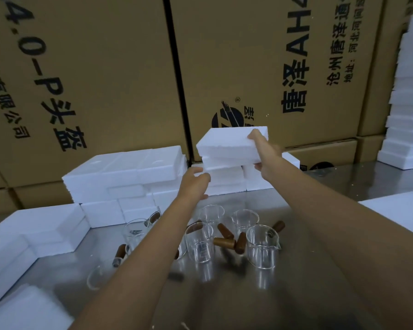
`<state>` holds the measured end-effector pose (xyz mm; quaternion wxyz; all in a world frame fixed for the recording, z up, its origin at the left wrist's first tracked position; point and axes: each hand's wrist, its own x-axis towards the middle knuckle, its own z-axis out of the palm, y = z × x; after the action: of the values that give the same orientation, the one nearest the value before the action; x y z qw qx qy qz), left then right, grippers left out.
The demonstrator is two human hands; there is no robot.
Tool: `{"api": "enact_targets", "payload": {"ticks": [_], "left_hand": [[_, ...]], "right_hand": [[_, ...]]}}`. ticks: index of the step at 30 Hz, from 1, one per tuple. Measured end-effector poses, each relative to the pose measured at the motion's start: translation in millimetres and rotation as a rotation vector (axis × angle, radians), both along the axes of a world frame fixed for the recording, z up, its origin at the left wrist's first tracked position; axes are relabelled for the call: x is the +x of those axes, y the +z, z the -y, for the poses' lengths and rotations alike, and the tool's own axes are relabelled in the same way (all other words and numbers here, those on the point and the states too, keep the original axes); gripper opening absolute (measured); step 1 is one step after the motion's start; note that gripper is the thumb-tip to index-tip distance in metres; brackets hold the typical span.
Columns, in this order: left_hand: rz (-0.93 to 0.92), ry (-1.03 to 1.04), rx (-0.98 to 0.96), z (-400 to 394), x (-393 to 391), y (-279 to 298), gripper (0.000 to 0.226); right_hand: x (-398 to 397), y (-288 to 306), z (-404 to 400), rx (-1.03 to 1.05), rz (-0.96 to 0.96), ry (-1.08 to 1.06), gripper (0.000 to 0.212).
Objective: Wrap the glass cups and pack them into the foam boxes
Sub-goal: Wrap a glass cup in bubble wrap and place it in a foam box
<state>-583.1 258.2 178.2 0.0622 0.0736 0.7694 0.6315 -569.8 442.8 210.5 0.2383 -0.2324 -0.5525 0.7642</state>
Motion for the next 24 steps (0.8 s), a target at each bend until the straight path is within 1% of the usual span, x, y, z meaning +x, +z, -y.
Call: {"api": "enact_targets", "payload": {"ticks": [3,5,7,8,9,12,15,17,19,21,24], "left_hand": [[0.030,0.009,0.048,20,30,9,0.043],[0.038,0.015,0.070,34,52,19,0.042],[0.050,0.031,0.129,49,78,34,0.030],[0.062,0.030,0.169,55,94,41,0.024],[0.069,0.023,0.211,61,111,46,0.024],[0.077,0.012,0.282,81,163,50,0.037],[0.117,0.049,0.322,105,210,36,0.049],[0.147,0.094,0.286,122,235,21,0.052],[0.161,0.164,0.256,137,258,6,0.045],[0.159,0.185,0.218,149,276,-8,0.039],[0.237,0.208,0.204,159,294,-30,0.035]], "right_hand": [[44,15,1,0.016,0.023,0.052,0.062],[79,25,5,0.032,0.033,0.151,0.049],[116,31,14,0.026,0.034,0.247,0.035],[135,32,20,0.013,0.037,0.287,0.032],[153,31,27,-0.001,0.040,0.320,0.031],[206,22,54,-0.033,0.058,0.393,0.025],[253,5,82,-0.029,0.121,0.434,0.026],[279,-9,99,-0.006,0.166,0.452,0.024],[301,-24,116,0.041,0.200,0.459,0.024],[319,-39,133,0.089,0.239,0.444,0.030],[336,-58,155,0.159,0.298,0.374,0.030]]}}
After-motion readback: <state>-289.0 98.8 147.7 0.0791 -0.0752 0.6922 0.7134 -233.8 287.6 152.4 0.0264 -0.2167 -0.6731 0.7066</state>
